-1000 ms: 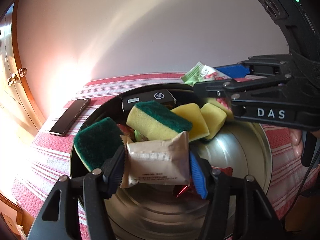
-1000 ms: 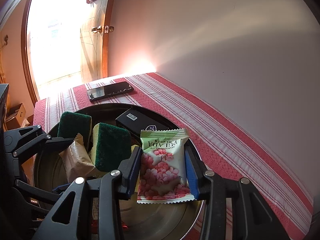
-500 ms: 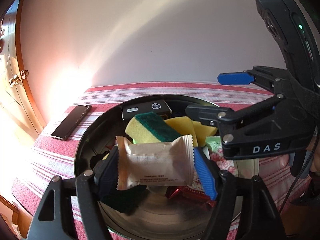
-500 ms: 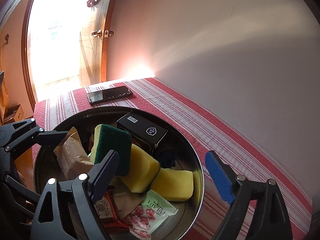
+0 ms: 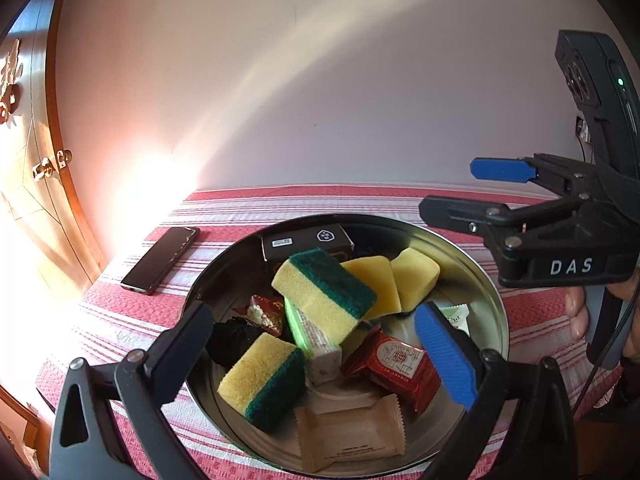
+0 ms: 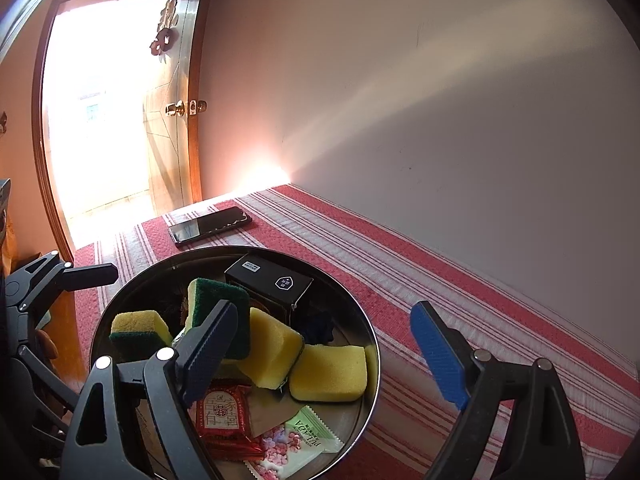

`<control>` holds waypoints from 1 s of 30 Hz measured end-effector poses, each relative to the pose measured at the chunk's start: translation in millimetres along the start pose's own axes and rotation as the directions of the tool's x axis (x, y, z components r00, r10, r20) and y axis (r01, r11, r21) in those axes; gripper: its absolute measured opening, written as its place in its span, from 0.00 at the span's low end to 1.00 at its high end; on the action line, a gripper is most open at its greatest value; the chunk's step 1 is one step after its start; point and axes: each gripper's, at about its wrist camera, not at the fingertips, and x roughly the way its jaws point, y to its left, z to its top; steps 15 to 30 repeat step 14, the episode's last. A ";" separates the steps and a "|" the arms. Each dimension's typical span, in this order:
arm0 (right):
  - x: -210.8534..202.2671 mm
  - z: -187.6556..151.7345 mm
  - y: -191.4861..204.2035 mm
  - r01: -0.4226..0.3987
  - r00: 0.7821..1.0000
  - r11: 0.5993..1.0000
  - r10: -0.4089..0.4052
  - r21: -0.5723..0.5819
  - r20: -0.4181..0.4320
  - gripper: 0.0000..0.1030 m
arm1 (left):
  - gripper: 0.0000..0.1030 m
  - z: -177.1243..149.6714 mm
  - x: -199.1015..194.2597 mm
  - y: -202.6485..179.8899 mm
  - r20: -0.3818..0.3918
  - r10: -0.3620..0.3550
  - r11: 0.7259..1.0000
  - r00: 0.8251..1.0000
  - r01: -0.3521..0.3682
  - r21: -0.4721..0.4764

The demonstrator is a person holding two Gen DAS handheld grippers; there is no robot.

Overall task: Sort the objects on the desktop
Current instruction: 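Open both grippers to drop the pastry and candy packet into the tin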

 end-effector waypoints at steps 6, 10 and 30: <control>-3.4 0.6 5.3 -0.005 1.000 1.000 0.005 -0.008 0.009 0.87 | 0.99 -0.1 -3.0 5.3 0.025 0.036 0.999 0.999 -0.036 -0.006; -2.2 -1.0 8.0 -0.013 1.000 1.000 0.013 -0.010 0.003 0.87 | 0.99 0.8 -4.6 8.0 0.029 0.032 0.999 0.999 -0.032 -0.010; -0.9 -3.4 9.6 -0.024 1.000 1.000 0.024 -0.012 -0.004 0.87 | 0.99 0.9 -5.6 7.0 0.033 0.034 0.999 0.999 -0.034 -0.004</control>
